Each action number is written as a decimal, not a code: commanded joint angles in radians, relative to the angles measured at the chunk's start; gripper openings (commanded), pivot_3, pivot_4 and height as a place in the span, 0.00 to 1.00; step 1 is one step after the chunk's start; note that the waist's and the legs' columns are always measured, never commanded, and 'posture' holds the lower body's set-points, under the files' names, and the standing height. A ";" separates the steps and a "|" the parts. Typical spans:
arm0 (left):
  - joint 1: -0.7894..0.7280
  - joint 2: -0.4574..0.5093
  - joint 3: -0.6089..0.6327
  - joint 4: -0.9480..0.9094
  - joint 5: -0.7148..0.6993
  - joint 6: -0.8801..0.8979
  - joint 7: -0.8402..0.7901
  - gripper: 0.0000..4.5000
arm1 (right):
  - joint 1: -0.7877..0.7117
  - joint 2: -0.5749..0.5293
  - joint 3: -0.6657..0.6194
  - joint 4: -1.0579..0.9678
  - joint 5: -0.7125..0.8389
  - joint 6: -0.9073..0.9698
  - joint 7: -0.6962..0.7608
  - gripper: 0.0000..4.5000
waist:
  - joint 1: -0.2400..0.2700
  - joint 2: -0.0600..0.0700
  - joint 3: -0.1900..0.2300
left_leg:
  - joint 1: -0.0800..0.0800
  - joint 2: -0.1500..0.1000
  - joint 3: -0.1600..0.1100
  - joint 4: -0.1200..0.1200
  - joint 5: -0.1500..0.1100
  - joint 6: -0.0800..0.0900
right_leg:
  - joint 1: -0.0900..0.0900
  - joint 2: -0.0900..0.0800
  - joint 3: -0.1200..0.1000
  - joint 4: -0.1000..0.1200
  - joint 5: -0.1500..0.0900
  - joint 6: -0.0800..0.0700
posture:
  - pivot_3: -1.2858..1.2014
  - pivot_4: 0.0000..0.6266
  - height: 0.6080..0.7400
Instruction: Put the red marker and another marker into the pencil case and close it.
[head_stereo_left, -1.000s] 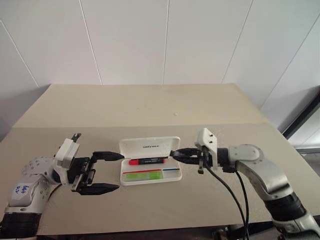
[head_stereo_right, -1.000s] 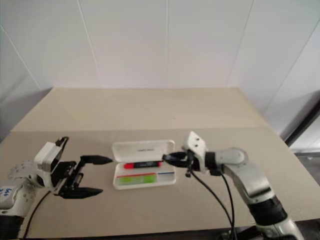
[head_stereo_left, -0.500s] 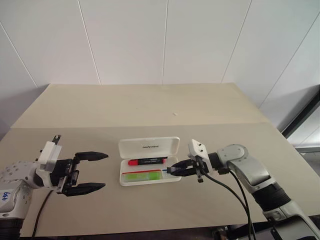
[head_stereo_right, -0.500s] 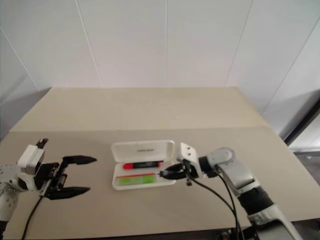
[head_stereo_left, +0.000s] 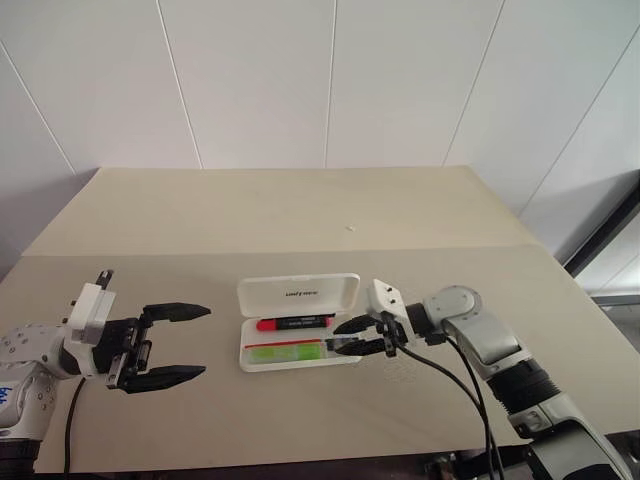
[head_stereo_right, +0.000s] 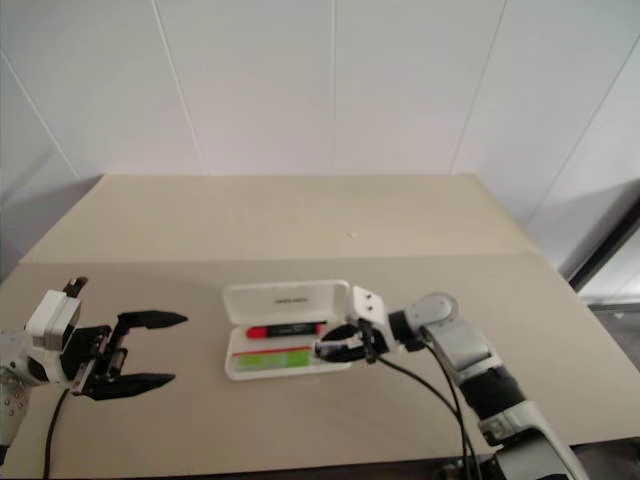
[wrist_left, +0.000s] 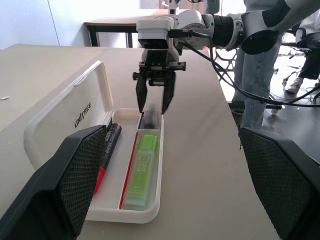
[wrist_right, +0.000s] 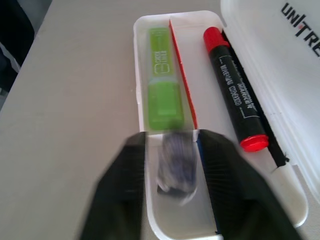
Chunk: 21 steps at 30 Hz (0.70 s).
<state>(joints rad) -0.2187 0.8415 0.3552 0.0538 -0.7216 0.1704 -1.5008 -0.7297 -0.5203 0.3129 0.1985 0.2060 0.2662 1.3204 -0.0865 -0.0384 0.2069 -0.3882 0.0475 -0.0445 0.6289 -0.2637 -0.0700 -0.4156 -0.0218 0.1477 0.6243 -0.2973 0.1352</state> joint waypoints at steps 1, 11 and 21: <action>-0.002 0.015 0.032 -0.009 -0.024 -0.007 -0.039 1.00 | -0.017 -0.012 -0.014 -0.023 0.004 0.003 0.016 0.86 | 0.000 0.000 0.000 | 0.000 0.000 0.000 0.000 0.000 0.000 | 0.000 0.000 0.000 0.000 0.000 0.000 | 0.52 0.24 1.00; -0.057 -0.006 0.022 0.019 -0.004 -0.021 0.014 1.00 | -0.002 -0.043 -0.076 -0.147 0.063 0.084 -0.002 1.00 | 0.001 0.000 0.000 | 0.000 0.000 0.000 0.000 0.000 0.000 | 0.000 0.000 0.000 0.001 0.000 0.000 | 0.52 0.24 1.00; -0.200 0.019 -0.022 0.113 0.047 0.056 0.095 1.00 | 0.108 -0.092 -0.315 -0.371 0.334 0.213 -0.027 1.00 | 0.004 0.000 0.000 | -0.001 0.000 -0.001 0.000 0.000 0.000 | 0.000 0.000 -0.001 0.001 -0.001 0.000 | 0.52 0.24 1.00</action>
<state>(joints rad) -0.3887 0.8388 0.3323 0.1475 -0.6856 0.2166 -1.4177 -0.6312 -0.5946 0.0597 -0.1141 0.4696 0.4645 1.2965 -0.0823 -0.0383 0.2069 -0.3888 0.0475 -0.0457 0.6295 -0.2637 -0.0700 -0.4156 -0.0216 0.1468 0.6254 -0.2978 0.1355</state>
